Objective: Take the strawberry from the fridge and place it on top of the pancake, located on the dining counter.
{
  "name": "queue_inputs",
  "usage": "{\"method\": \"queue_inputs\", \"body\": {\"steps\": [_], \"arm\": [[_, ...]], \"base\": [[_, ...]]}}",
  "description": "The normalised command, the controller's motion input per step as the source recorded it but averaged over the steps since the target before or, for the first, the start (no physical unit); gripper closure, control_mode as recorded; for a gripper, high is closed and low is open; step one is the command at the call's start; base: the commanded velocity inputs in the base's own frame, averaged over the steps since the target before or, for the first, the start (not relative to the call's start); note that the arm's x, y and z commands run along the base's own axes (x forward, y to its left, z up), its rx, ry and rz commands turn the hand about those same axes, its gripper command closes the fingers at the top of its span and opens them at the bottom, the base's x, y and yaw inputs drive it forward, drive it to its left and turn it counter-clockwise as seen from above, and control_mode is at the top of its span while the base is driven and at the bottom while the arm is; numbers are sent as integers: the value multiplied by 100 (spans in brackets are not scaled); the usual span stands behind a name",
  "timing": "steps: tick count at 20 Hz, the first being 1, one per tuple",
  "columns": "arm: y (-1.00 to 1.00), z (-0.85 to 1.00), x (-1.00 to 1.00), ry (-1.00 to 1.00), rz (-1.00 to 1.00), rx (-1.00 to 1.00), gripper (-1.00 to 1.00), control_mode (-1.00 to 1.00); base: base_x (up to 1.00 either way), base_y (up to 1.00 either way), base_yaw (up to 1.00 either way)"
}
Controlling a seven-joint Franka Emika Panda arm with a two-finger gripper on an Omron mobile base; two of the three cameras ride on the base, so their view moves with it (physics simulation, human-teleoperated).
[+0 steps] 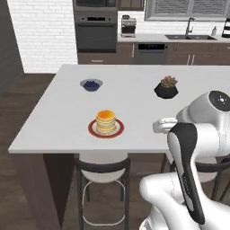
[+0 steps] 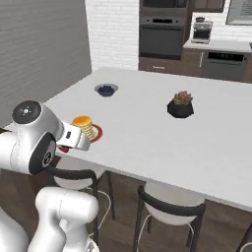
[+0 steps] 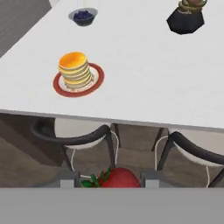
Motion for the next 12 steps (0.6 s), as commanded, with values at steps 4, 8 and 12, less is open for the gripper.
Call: {"method": "queue_inputs", "body": {"steps": [4,8,12], "arm": [[0,0,0,0,0,0,100,100],[0,0,0,0,0,0,100,100],[0,0,0,0,0,0,100,100]], "base": [[56,100,-33],[47,100,-22],[49,63,-21]]}}
